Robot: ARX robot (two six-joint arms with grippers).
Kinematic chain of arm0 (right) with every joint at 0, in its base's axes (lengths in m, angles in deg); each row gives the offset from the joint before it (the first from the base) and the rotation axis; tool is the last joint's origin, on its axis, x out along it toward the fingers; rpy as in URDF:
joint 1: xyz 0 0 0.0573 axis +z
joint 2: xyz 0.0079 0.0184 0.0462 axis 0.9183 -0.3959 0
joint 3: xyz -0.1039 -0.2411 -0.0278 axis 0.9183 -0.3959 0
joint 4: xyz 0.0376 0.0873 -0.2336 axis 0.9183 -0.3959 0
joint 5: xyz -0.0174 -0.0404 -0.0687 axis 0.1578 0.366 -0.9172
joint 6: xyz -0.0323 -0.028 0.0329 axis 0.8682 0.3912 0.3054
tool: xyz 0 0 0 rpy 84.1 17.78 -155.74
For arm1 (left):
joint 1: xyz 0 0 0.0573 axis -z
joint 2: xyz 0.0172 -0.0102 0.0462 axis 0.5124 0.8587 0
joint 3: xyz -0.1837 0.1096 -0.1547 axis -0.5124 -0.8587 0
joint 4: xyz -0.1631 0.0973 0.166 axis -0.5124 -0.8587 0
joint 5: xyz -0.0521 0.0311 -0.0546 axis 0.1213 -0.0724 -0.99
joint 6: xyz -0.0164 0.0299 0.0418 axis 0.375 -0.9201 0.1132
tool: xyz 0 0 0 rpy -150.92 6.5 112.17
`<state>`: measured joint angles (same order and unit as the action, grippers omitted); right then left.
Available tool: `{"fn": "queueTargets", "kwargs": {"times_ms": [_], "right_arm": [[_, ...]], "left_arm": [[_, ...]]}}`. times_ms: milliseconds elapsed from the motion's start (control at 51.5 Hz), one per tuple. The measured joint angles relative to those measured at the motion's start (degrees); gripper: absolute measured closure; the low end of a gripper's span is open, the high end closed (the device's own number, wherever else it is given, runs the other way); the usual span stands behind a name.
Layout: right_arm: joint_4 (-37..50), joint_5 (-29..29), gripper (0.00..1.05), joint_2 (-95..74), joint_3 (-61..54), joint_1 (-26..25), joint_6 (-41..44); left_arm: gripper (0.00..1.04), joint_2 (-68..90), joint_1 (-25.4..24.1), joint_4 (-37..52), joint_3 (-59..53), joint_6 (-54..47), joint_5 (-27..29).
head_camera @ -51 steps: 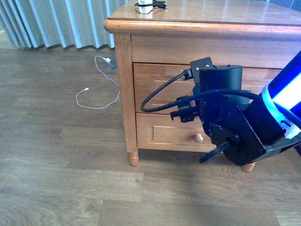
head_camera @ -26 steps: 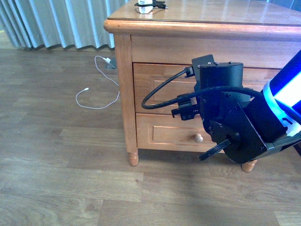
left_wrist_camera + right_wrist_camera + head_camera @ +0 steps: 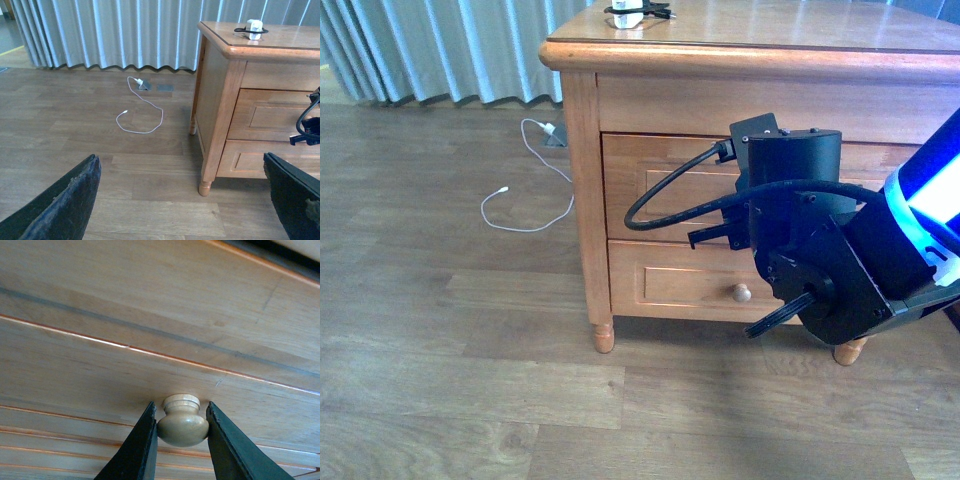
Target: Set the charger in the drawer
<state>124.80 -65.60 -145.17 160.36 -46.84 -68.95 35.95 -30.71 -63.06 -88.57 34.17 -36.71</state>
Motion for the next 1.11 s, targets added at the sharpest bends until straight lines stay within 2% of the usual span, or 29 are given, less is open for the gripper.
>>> {"fn": "queueTargets", "kwargs": {"times_ms": [330,661,836,1011,1030,1108], "right_arm": [[2.2,2.8,0.81,4.0,-7.3,-0.2,-1.1],[6.1,6.4,0.82,16.7,-29.0,1.4,-4.2],[4.8,10.3,0.82,26.4,-41.4,2.0,-5.4],[2.9,12.3,0.83,33.0,-47.9,2.5,-5.7],[2.8,12.3,0.82,33.6,-48.5,2.6,-5.6],[1.7,10.4,0.67,37.0,-50.1,3.0,-6.4]], "left_arm": [[0.06,0.0,0.0,0.0,0.0,0.0,0.0],[0.06,0.0,0.0,0.0,0.0,0.0,0.0],[0.06,0.0,0.0,0.0,0.0,0.0,0.0],[0.06,0.0,0.0,0.0,0.0,0.0,0.0],[0.06,0.0,0.0,0.0,0.0,0.0,0.0],[0.06,0.0,0.0,0.0,0.0,0.0,0.0]]}}
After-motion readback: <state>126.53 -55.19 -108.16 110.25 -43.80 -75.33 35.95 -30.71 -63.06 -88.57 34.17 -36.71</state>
